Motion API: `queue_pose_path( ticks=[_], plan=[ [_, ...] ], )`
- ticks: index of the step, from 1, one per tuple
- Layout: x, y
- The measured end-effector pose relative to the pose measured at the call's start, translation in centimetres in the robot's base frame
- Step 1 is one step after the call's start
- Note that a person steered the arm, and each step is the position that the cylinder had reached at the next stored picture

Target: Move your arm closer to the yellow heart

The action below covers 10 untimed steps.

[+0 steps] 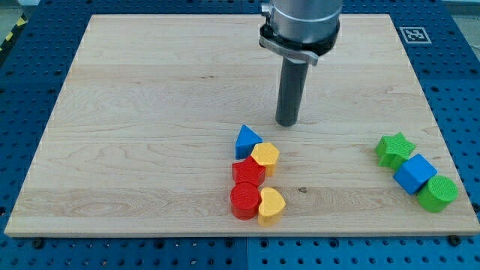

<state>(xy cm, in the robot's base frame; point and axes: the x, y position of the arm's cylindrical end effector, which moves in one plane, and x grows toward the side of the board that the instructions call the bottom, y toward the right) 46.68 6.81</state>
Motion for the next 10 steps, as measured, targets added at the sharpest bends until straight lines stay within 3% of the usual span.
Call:
queue_pose_path(
  ticks=[4, 7, 10],
  plan=[
    [13.6, 2.6],
    [15.1, 1.2],
    [15.1, -5.4]
  ],
)
